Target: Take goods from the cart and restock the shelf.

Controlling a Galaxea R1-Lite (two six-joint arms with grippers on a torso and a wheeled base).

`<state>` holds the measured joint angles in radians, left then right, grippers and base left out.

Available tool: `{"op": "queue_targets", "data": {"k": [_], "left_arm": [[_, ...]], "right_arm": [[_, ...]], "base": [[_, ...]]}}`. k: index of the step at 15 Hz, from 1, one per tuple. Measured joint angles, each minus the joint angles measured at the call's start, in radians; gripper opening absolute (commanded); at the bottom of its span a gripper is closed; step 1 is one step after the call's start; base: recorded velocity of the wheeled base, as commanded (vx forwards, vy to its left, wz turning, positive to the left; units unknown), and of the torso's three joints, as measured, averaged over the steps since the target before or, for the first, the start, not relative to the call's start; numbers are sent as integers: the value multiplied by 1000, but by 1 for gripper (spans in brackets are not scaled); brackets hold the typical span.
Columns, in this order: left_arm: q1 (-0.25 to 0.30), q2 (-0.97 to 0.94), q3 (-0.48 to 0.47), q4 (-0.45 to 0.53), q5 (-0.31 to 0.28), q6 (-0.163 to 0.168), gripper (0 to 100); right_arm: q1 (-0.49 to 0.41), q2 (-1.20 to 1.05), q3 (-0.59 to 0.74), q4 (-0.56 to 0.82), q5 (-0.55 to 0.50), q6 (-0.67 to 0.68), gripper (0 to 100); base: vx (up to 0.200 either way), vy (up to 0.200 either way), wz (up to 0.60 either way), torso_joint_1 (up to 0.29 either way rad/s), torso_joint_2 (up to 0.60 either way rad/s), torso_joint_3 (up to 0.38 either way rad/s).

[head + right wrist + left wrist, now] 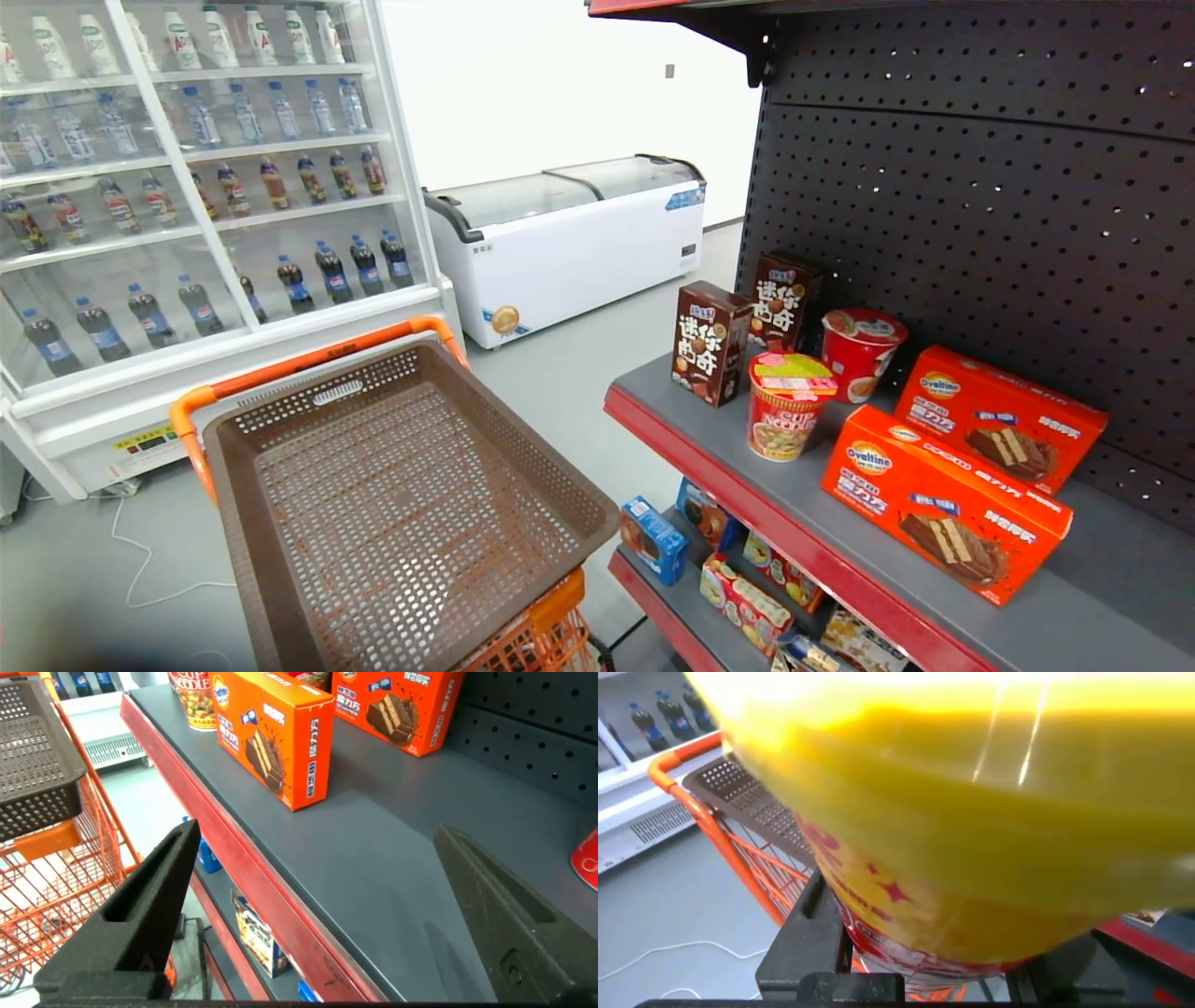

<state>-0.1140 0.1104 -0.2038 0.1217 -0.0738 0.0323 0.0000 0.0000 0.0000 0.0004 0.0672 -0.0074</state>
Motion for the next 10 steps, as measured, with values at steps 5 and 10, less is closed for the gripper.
{"op": "queue_targets", "data": {"k": [5, 10], "left_arm": [[-2, -8, 2, 0, 2, -5, 0], [-2, -9, 3, 1, 2, -13, 0]], "right_arm": [[0, 0, 0, 0, 0, 0, 100], [0, 0, 0, 0, 0, 0, 100]], "base": [[0, 0, -600, 2, 2, 0], [0, 0, -600, 3, 3, 1]]}}
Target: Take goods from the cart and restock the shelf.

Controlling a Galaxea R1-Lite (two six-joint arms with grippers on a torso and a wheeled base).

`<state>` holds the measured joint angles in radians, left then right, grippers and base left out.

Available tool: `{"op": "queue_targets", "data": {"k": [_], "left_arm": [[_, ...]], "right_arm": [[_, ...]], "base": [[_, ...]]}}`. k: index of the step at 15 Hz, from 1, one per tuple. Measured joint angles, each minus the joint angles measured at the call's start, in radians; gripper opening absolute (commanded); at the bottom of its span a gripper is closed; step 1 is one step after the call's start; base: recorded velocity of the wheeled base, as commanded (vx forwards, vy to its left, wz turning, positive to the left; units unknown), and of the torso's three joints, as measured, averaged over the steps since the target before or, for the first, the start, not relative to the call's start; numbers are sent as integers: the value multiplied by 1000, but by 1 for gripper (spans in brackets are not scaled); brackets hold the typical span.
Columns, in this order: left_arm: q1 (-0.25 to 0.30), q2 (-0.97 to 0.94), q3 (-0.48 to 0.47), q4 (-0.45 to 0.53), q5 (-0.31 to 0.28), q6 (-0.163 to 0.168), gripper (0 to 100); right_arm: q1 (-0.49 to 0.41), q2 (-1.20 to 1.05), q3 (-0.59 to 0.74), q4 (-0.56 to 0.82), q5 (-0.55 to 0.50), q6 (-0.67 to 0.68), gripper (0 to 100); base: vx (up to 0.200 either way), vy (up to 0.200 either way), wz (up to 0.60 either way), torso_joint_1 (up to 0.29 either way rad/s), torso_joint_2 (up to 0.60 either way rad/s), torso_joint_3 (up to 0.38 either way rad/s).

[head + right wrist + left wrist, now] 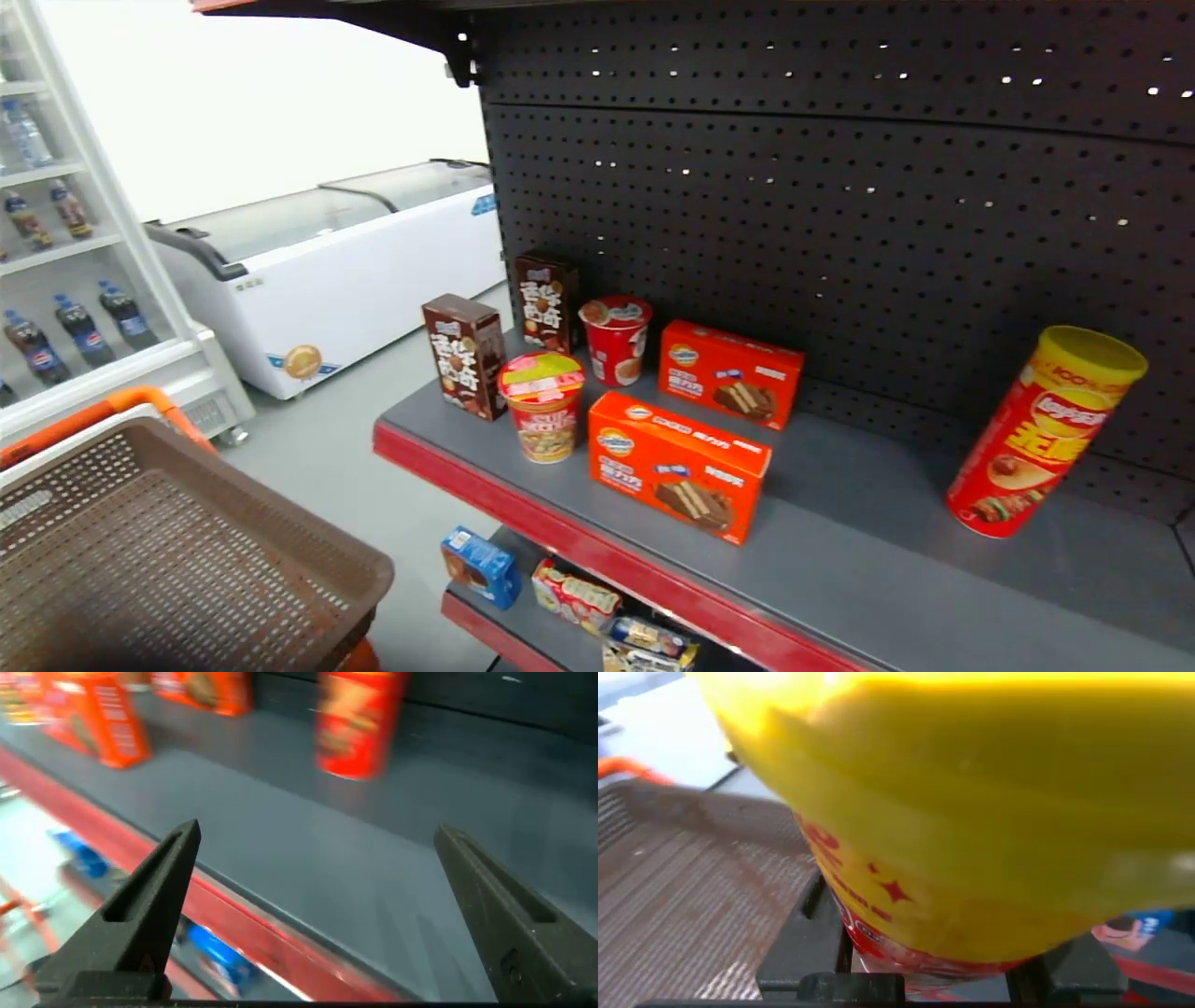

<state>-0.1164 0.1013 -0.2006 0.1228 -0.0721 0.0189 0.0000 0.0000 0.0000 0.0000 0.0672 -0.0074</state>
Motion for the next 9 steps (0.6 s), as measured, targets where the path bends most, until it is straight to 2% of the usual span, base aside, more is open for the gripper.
{"op": "queue_targets", "data": {"k": [9], "left_arm": [[0, 0, 2, 0, 1, -7, 0]], "right_arm": [[0, 0, 0, 0, 0, 0, 100]], "base": [[0, 0, -600, 0, 2, 2]]}}
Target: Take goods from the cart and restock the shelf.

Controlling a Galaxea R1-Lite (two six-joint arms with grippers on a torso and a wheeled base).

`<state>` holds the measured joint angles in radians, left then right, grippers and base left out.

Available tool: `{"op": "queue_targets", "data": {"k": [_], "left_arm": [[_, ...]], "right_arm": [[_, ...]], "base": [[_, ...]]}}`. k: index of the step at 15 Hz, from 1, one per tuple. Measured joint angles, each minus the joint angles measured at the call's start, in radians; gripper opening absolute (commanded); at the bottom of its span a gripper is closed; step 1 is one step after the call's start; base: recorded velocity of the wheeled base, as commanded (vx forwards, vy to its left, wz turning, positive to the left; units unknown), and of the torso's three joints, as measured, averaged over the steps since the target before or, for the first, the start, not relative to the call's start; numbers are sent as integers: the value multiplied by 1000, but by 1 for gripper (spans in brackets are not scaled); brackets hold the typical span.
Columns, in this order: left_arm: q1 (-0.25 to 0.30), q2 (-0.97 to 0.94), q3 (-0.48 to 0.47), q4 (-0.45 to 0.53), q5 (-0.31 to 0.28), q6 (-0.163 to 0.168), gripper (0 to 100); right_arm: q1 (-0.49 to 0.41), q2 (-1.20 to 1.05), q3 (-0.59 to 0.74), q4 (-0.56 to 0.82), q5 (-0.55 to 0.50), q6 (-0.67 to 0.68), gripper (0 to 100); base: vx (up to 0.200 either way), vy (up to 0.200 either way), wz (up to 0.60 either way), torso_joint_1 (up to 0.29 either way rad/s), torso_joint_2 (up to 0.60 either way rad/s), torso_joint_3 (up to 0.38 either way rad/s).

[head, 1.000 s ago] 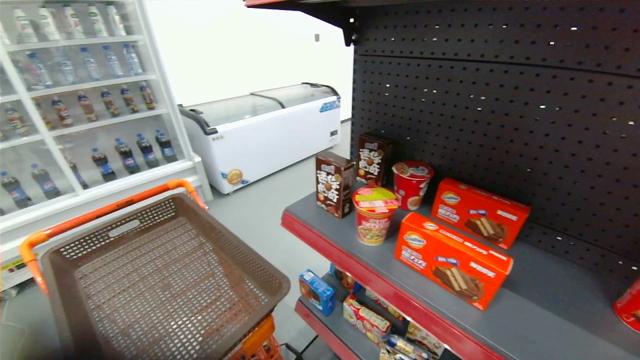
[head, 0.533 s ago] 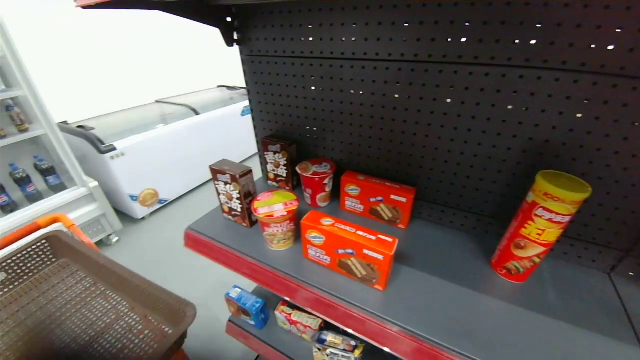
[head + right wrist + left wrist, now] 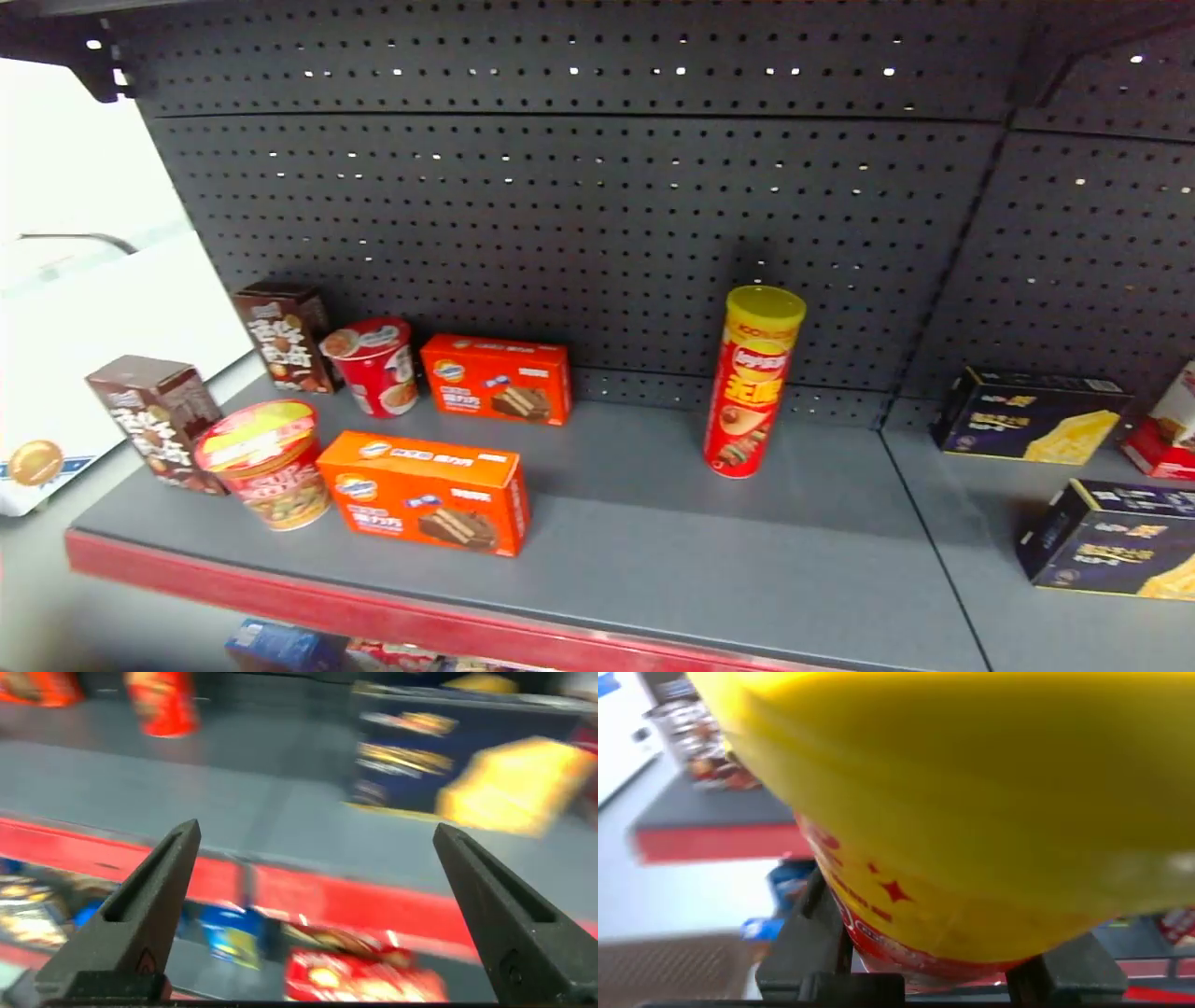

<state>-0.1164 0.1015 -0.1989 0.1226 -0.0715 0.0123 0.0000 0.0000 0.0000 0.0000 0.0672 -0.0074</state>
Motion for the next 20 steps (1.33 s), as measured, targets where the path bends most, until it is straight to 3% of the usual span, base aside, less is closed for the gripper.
{"op": "queue_targets", "data": {"k": [13, 16, 18, 20], "left_arm": [[0, 1, -4, -2, 6, -14, 0], [1, 1, -20, -5, 45, -13, 0], [4, 2, -68, 11, 129, -9, 0], [7, 1, -107, 100, 172, -1, 0]], "right_arm": [[0, 0, 0, 0, 0, 0, 100], [0, 0, 0, 0, 0, 0, 100], [3, 4, -1, 3, 1, -4, 100], [10, 36, -1, 4, -9, 37, 100]], "base": [[0, 0, 0, 0, 0, 0], [0, 0, 0, 0, 0, 0], [0, 0, 0, 0, 0, 0], [0, 0, 0, 0, 0, 0]]}}
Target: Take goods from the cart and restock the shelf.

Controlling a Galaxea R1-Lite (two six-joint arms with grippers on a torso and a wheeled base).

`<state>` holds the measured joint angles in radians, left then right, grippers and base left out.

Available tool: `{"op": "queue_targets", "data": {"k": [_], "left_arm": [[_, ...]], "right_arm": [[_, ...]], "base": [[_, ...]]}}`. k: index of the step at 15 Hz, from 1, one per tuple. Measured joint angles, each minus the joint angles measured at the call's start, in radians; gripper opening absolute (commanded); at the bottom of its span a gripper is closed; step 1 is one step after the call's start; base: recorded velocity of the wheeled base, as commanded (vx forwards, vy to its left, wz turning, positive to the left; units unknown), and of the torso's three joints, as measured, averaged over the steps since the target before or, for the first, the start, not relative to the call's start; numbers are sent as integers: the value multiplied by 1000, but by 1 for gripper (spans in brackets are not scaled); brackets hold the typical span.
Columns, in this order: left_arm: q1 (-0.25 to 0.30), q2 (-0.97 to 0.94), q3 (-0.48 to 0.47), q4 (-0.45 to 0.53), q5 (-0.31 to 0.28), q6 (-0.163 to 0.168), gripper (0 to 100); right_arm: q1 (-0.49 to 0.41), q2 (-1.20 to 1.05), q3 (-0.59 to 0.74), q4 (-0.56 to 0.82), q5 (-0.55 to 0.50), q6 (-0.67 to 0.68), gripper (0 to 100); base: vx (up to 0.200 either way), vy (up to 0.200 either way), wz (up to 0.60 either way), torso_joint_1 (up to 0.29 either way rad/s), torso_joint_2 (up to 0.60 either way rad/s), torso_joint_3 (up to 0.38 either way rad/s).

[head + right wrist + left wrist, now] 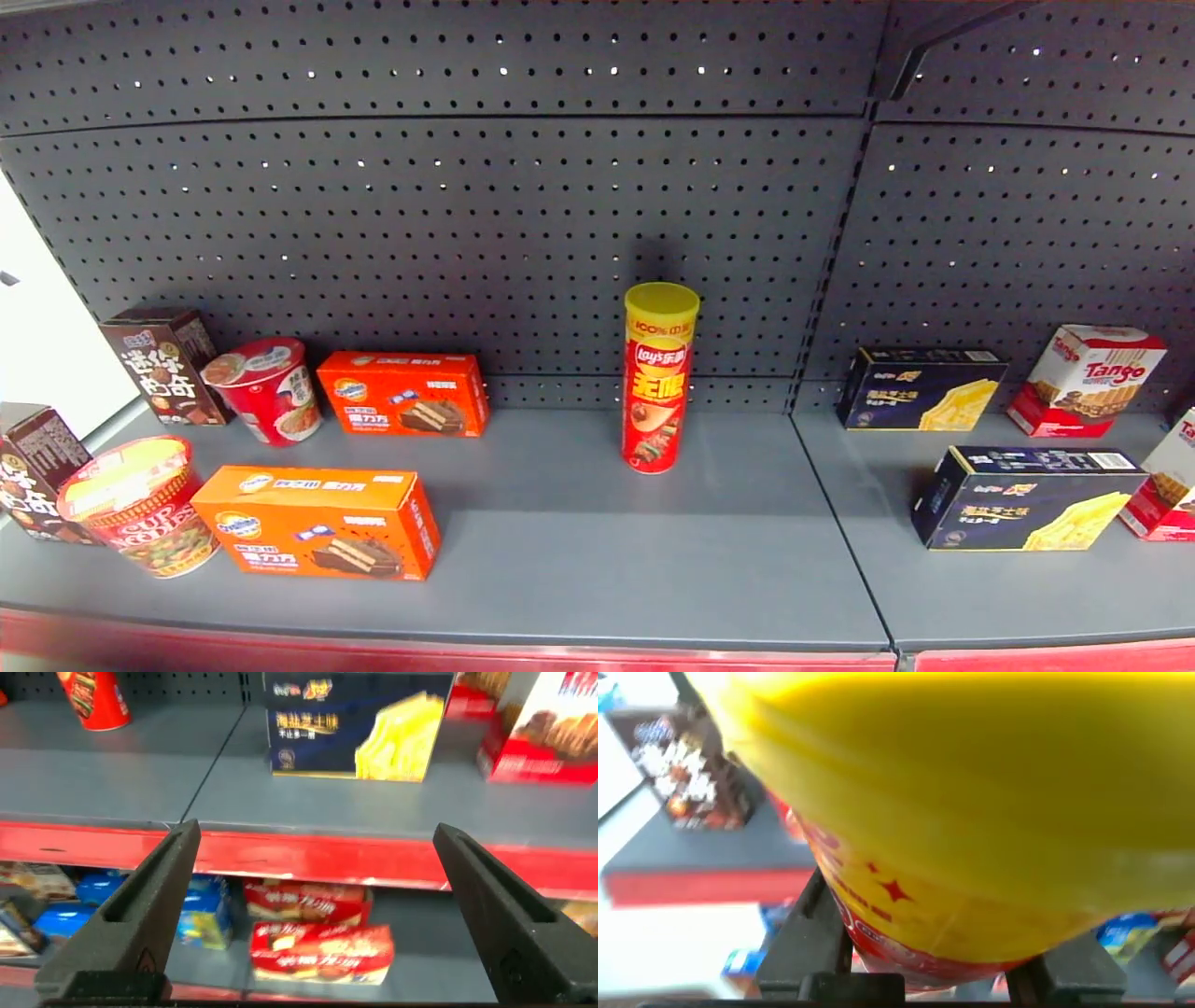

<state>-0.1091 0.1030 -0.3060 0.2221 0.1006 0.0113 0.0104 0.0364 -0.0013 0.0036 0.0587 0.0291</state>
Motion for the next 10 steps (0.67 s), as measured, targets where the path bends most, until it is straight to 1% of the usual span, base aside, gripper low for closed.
{"op": "queue_targets", "data": {"k": [1, 2, 3, 4, 5, 6, 7, 10], "left_arm": [[2, 0, -22, 30, 31, 4, 0], [6, 1, -46, 37, 67, 8, 0], [10, 1, -61, 47, 84, 12, 0], [11, 1, -71, 45, 87, 13, 0], [15, 1, -76, 56, 92, 26, 0], [21, 2, -81, 61, 95, 39, 0], [23, 2, -82, 62, 94, 42, 0], [16, 6, -69, 62, 91, 43, 0]], "right_arm": [[3, 29, -1, -2, -2, 6, 100], [11, 53, -20, -5, 1, 9, 100], [26, 77, -78, -11, 6, 12, 100], [41, 108, -162, -14, 10, 15, 100], [63, 148, -249, 0, 21, -10, 100], [102, 188, -319, 58, 38, -80, 100], [130, 220, -364, 112, 56, -124, 100], [188, 291, -401, 120, 119, -132, 100]], "base": [[0, 0, 0, 0, 0, 0], [0, 0, 0, 0, 0, 0], [0, 0, 0, 0, 0, 0], [0, 0, 0, 0, 0, 0], [0, 0, 0, 0, 0, 0], [0, 0, 0, 0, 0, 0], [0, 0, 0, 0, 0, 0], [0, 0, 0, 0, 0, 0]]}}
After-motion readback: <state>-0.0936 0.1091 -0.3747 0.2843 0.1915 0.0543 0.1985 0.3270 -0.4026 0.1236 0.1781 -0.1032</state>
